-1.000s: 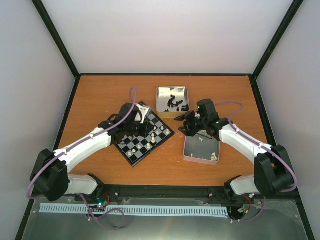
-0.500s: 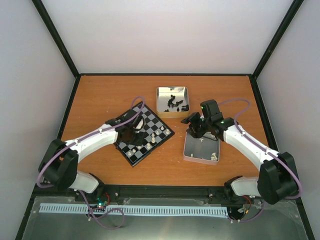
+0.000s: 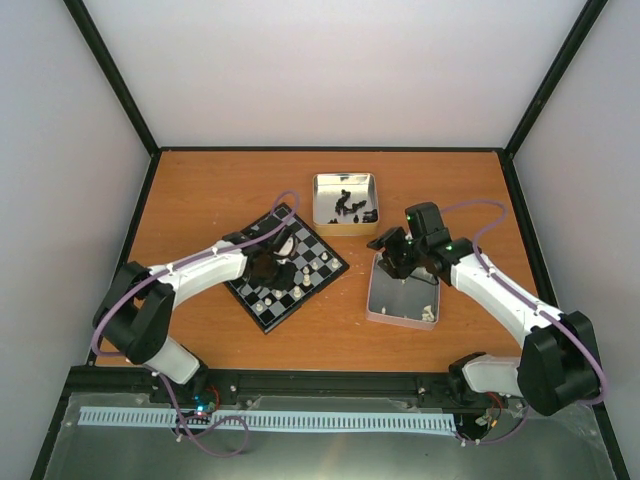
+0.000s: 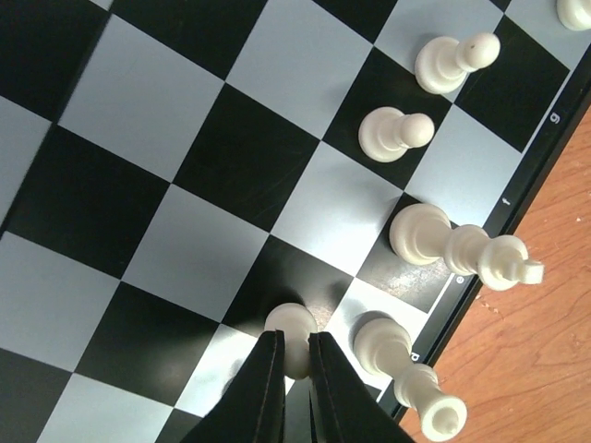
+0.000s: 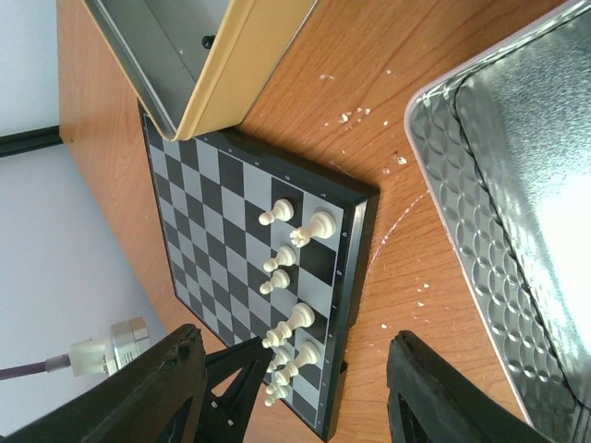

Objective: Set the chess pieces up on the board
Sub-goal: Place the chess piece on the chessboard.

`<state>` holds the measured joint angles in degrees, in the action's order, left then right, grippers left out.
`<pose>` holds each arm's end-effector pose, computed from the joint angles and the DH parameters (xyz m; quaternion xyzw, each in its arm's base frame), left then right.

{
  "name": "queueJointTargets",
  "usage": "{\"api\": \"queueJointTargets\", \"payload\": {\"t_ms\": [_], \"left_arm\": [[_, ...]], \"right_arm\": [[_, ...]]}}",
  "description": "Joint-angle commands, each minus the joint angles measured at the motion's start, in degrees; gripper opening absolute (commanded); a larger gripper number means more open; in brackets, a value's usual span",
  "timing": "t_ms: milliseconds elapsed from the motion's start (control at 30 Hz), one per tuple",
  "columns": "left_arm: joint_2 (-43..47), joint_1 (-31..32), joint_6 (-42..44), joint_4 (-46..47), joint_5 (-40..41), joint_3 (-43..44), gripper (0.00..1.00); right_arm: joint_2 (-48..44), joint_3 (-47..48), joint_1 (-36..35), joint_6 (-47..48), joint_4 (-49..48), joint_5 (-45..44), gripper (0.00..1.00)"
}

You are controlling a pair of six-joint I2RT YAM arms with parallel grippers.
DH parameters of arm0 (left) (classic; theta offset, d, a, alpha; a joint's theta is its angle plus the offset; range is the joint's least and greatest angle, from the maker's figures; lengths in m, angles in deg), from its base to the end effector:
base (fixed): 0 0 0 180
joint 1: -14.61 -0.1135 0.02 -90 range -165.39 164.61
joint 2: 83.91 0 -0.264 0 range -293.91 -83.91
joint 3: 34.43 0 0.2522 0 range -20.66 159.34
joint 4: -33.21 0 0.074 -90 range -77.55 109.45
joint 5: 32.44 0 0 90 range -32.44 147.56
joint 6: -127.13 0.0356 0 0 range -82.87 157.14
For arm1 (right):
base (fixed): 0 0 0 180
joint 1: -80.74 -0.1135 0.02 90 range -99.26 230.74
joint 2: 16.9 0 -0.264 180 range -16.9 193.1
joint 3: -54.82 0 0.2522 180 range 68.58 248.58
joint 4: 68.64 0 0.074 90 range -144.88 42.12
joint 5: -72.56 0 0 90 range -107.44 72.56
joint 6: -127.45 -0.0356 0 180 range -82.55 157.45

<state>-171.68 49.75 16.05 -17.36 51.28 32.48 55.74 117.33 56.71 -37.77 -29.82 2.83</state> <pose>0.2269 -0.1645 0.1838 0.1294 0.9769 -0.1236 0.1166 0.2325 0.1172 0.2401 0.3426 0.8581 0.3697 0.0980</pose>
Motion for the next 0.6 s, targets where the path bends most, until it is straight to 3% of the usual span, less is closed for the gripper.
{"api": "queueJointTargets", "payload": {"t_ms": [0,433,567], "left_arm": [[-1.14,-0.15,1.43,1.54,-1.76,2.23,0.04],[-2.06,-0.15,0.92,2.63,0.34,2.58,0.06],[-2.23,-0.15,1.04,2.58,0.03,2.66,0.12]], "right_arm": [[-1.05,-1.32,0.74,0.42,0.69,-0.89,0.55],[-0.92,-1.69,1.27,0.76,0.75,-0.68,0.55],[-1.01,-1.69,1.44,0.86,0.83,-0.58,0.55]]}}
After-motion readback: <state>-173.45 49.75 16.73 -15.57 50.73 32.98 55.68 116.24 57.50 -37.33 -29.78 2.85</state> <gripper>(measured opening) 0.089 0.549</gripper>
